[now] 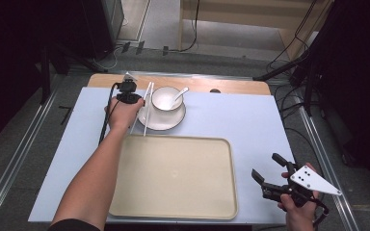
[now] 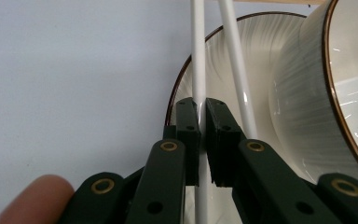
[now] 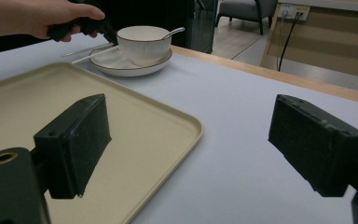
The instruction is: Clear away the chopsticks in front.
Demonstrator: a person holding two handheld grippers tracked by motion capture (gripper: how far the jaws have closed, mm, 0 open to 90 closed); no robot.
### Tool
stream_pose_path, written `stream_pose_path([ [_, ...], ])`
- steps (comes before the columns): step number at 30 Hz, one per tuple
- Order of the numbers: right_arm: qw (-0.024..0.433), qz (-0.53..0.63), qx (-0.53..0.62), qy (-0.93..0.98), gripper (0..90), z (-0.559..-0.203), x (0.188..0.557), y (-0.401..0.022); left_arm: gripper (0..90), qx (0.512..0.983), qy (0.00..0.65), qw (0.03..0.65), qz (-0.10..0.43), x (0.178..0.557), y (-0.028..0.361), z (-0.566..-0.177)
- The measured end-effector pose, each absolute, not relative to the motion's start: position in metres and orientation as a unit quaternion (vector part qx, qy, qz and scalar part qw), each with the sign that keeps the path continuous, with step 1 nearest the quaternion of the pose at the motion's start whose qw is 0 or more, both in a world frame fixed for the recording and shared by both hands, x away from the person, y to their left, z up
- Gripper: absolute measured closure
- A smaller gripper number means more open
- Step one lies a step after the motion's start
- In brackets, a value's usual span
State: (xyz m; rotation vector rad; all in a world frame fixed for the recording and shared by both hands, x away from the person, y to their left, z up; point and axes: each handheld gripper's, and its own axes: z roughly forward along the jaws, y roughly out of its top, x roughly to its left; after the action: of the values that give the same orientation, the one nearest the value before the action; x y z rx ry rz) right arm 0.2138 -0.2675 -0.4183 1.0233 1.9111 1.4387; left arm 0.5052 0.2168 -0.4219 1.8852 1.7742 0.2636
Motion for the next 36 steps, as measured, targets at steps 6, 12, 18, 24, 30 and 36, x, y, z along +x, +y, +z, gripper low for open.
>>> stream_pose_path([
  [6, 0.267, 0.533, 0.379, 0.708, 12.8, -0.419, 0.213, -0.269, 85.6, 0.687, 0.664, 0.279, 0.098, 0.503, 0.221, -0.42],
  [12, 0.266, 0.534, 0.375, 0.71, 12.7, -0.419, 0.213, -0.268, 85.7, 0.671, 0.673, 0.294, 0.098, 0.497, 0.227, -0.411],
  [18, 0.265, 0.535, 0.372, 0.711, 12.3, -0.419, 0.212, -0.268, 85.7, 0.66, 0.679, 0.309, 0.09, 0.487, 0.232, -0.401],
  [24, 0.261, 0.537, 0.372, 0.711, 5.3, -0.419, 0.212, -0.268, 85.7, 0.656, 0.68, 0.316, 0.089, 0.474, 0.235, -0.392],
  [30, 0.26, 0.539, 0.37, 0.71, 2.4, -0.418, 0.21, -0.268, 85.7, 0.653, 0.679, 0.324, 0.087, 0.458, 0.236, -0.387],
  [36, 0.257, 0.54, 0.366, 0.713, 2.3, -0.419, 0.209, -0.268, 85.7, 0.647, 0.683, 0.328, 0.079, 0.443, 0.238, -0.387],
])
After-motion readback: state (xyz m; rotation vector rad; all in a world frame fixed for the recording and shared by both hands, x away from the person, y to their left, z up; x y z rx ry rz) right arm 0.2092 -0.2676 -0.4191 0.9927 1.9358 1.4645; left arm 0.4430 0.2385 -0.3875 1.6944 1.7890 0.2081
